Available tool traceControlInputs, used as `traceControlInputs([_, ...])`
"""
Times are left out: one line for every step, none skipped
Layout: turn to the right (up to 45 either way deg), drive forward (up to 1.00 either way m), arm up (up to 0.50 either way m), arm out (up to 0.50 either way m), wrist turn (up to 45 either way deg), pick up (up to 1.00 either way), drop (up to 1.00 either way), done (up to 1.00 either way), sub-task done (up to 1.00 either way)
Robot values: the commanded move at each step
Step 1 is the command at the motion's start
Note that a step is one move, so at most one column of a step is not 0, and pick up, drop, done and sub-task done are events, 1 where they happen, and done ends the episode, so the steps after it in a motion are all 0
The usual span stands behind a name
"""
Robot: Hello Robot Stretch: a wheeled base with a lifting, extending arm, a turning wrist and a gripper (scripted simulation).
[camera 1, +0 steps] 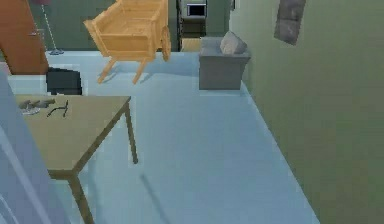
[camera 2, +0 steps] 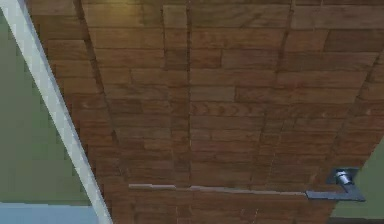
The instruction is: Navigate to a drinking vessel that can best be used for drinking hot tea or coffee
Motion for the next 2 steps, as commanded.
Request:
traceControlInputs([0.0, 0.3, 0.0, 0.0, 0.0, 0.0, 0.0, 0.0, 0.0])
traceControlInputs([0.0, 0.3, 0.0, 0.0, 0.0, 0.0, 0.0, 0.0, 0.0])
